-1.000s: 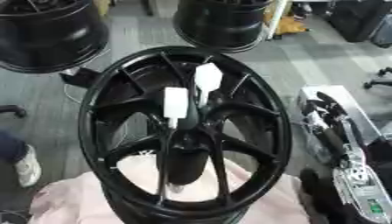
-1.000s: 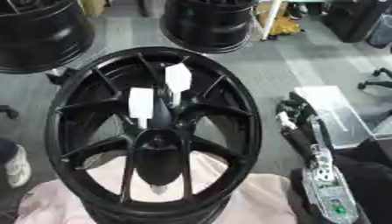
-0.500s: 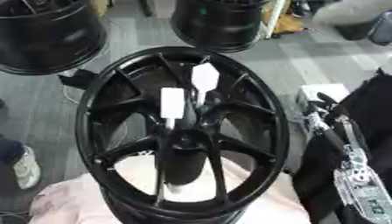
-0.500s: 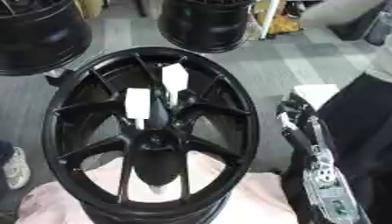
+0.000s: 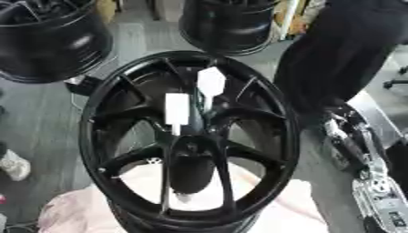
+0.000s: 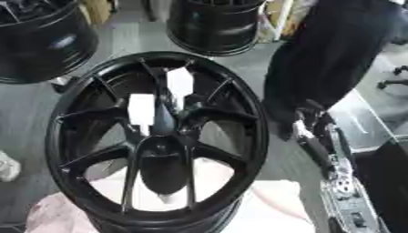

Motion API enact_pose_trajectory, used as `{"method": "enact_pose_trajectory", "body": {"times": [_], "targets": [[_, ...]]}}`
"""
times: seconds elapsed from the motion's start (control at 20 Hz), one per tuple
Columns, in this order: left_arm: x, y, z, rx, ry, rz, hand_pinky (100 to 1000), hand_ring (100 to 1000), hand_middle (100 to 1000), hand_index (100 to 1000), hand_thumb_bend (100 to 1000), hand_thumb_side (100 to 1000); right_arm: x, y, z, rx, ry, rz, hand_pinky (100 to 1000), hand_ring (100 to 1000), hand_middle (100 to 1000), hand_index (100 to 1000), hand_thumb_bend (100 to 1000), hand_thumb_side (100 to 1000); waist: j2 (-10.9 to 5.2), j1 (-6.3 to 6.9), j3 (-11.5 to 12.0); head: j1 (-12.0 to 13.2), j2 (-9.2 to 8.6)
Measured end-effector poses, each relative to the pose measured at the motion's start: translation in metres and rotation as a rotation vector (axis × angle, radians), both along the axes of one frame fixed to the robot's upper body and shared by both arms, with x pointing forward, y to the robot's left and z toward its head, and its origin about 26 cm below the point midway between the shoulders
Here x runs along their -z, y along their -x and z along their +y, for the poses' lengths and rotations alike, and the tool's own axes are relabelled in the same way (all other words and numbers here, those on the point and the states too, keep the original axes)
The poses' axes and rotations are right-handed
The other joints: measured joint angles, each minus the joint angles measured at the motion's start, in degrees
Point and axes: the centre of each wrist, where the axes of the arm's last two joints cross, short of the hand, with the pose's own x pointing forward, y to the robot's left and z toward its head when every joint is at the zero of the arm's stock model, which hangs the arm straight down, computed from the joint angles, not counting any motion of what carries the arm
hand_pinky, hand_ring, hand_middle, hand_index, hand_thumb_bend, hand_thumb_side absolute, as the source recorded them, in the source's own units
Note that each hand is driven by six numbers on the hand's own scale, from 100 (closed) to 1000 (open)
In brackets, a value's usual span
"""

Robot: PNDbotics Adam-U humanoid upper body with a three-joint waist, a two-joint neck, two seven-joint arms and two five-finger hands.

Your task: Pull the pin out of the wheel hub.

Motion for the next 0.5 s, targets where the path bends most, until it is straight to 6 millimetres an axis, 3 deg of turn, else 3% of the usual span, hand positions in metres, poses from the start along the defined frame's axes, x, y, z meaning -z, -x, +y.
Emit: {"method": "enact_pose_trajectory", "body": {"times": [0.25, 0.5], "targets": [[-0.013, 0.003, -0.016, 0.153, -0.247, 0.042, 783, 718, 682, 815, 648, 432, 0.001, 0.002, -0.005, 0.003, 0.019, 0.011, 694, 705, 753, 912, 162, 495, -0.63, 0.92, -0.64, 0.03, 0.5], [-0.03, 0.01, -0.044, 0.296, -0.407, 0.028, 775, 709, 676, 832, 692, 439, 0.002, 0.003, -0.007, 0.006, 0.026, 0.018, 694, 705, 753, 913, 160, 498, -1.01, 1.34, -0.46, -0.08, 0.99]]}}
